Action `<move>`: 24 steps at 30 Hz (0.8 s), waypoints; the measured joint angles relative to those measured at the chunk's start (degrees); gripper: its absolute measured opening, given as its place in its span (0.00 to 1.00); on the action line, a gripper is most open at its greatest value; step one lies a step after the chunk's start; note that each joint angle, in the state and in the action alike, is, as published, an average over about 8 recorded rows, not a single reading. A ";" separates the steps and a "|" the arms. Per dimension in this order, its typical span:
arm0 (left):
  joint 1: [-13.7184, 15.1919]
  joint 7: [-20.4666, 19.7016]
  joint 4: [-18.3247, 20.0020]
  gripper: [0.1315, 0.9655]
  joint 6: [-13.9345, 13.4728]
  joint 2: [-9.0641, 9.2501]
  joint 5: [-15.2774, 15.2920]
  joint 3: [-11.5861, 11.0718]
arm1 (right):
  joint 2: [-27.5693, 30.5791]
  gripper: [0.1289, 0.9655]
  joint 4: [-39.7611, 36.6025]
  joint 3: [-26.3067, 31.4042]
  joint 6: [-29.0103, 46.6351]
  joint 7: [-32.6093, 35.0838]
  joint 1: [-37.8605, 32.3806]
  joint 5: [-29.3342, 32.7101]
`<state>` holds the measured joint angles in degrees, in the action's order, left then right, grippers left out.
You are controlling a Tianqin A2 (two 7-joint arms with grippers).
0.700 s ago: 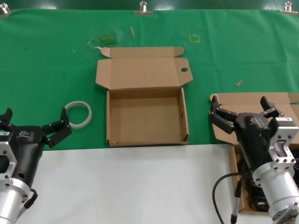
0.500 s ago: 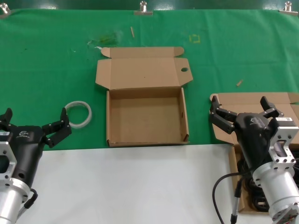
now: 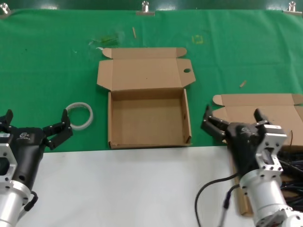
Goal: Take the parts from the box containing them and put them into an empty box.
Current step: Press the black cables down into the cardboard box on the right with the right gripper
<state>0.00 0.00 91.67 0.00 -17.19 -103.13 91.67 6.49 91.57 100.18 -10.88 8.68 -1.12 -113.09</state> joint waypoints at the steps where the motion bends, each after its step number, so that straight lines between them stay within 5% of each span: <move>1: 0.00 0.00 0.00 1.00 0.00 0.00 0.00 0.00 | -0.02 1.00 0.23 1.08 -1.71 1.42 0.03 -1.65; 13: 0.00 0.00 0.00 1.00 0.00 0.00 0.00 0.00 | -0.07 1.00 5.65 8.91 -25.32 26.30 0.65 -19.46; 24: 0.00 0.00 0.00 1.00 0.00 0.00 0.00 0.00 | -0.07 1.00 13.21 8.68 -49.08 54.25 1.38 -30.98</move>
<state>0.00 0.00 91.67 0.00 -17.19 -103.13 91.68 6.42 104.79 108.86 -59.96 62.93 0.26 -144.08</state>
